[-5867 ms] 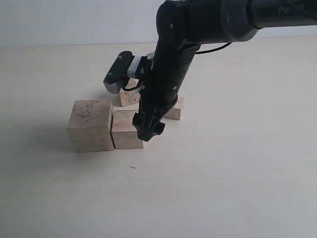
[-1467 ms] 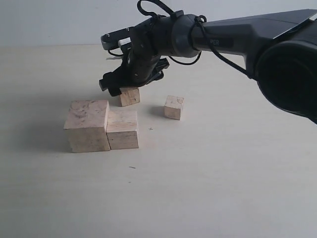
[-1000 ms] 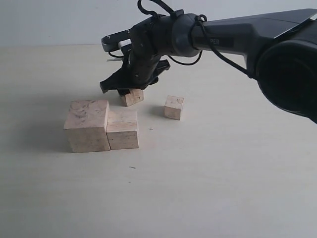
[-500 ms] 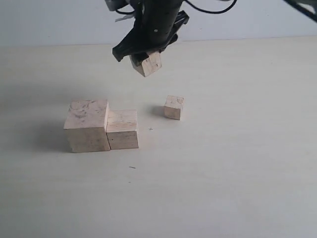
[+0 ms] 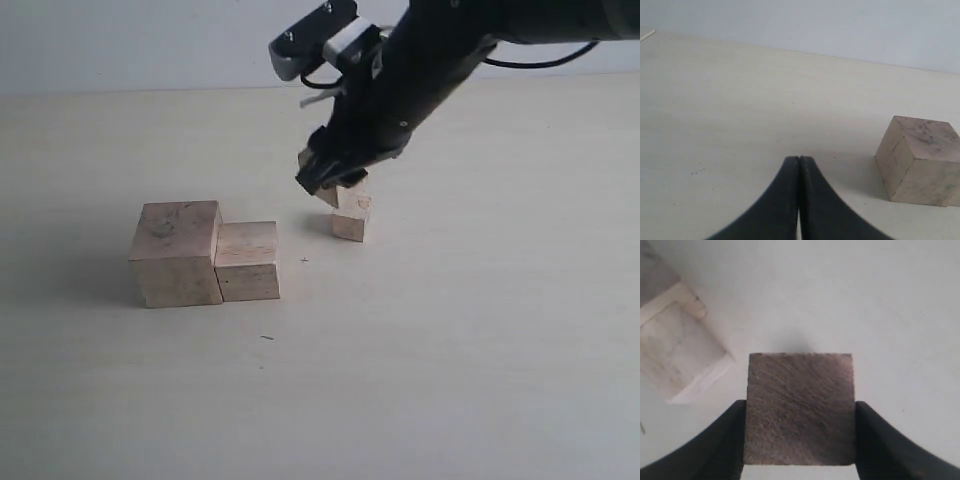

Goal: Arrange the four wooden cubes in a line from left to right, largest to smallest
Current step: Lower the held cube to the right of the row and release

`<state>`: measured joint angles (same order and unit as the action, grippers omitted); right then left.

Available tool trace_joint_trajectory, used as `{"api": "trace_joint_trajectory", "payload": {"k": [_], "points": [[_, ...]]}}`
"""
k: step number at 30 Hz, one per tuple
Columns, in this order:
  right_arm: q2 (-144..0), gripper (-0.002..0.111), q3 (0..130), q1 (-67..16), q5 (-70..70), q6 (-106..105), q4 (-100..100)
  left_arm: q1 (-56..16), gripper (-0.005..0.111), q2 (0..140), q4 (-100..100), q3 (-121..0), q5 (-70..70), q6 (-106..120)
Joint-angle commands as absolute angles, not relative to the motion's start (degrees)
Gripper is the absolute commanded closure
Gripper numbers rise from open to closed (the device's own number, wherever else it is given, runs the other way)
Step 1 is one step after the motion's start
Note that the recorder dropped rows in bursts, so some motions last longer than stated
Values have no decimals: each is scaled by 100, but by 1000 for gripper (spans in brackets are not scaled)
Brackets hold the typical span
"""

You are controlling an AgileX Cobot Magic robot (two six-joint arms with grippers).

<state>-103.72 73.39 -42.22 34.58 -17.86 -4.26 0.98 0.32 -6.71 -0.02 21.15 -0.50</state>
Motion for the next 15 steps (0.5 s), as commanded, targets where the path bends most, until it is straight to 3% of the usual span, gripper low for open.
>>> {"api": "trace_joint_trajectory", "payload": {"k": [1,8,15], "points": [[-10206,108,6666,-4133,3062,-3263,-1455,62,107,0,-662,0,2063,-32],[-10688,108,6377,-4133,2802,-5780,-2546,62,107,0,-662,0,2063,-32],[-11110,108,6377,-4133,2792,-5840,-2398,62,107,0,-662,0,2063,-32]]}}
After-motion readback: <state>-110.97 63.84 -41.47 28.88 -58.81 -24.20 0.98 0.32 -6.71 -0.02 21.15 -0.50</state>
